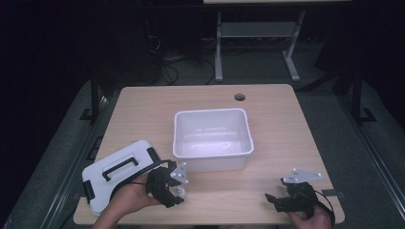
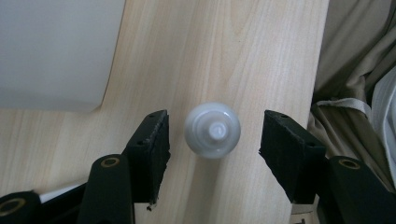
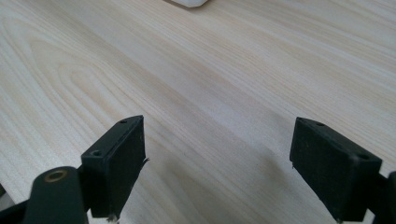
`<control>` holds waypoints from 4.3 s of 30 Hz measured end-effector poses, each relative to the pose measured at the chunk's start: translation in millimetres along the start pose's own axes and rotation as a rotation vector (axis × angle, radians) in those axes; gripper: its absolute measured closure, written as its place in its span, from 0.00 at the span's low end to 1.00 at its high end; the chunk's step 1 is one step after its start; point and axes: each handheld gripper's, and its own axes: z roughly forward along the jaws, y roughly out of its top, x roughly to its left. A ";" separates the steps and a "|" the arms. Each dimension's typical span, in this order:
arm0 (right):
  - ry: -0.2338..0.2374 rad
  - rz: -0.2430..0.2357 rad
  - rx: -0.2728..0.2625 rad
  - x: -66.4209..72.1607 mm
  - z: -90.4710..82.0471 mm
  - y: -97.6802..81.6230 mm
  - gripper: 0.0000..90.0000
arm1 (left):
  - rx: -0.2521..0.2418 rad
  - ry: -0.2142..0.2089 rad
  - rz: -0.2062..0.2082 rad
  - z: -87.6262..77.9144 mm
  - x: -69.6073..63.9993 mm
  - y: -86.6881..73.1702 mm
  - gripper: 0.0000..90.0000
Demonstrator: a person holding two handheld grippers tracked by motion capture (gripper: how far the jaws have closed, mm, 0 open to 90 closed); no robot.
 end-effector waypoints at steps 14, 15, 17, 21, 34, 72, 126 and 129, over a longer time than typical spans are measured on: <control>0.005 -0.002 0.000 -0.2 0.0 -0.1 0.20 | 0.046 -0.010 0.008 14.9 3.6 3.1 0.56; 0.004 -0.002 0.000 -0.1 -0.1 0.0 0.20 | 0.048 -0.014 0.009 15.2 3.6 3.4 0.57; 0.005 -0.001 -0.001 -0.1 -0.1 0.0 0.20 | 0.051 -0.018 0.013 16.5 3.5 4.0 0.59; 0.005 -0.002 -0.001 0.0 -0.4 0.1 0.20 | 0.058 -0.021 0.013 17.8 4.2 4.8 0.61; 0.006 -0.003 -0.001 0.1 -0.5 0.2 0.20 | 0.072 -0.019 0.030 19.9 4.3 6.6 0.65; 0.012 0.000 0.009 -0.4 1.8 0.2 0.20 | 0.037 0.004 0.067 -37.5 4.3 25.0 0.66; 0.021 0.030 0.010 -6.1 5.1 -2.4 0.19 | -0.001 0.047 0.000 -105.7 89.3 80.8 0.66; 0.020 0.032 0.009 -6.2 4.7 -2.9 0.19 | 0.002 0.045 -0.005 -100.9 94.2 82.0 0.66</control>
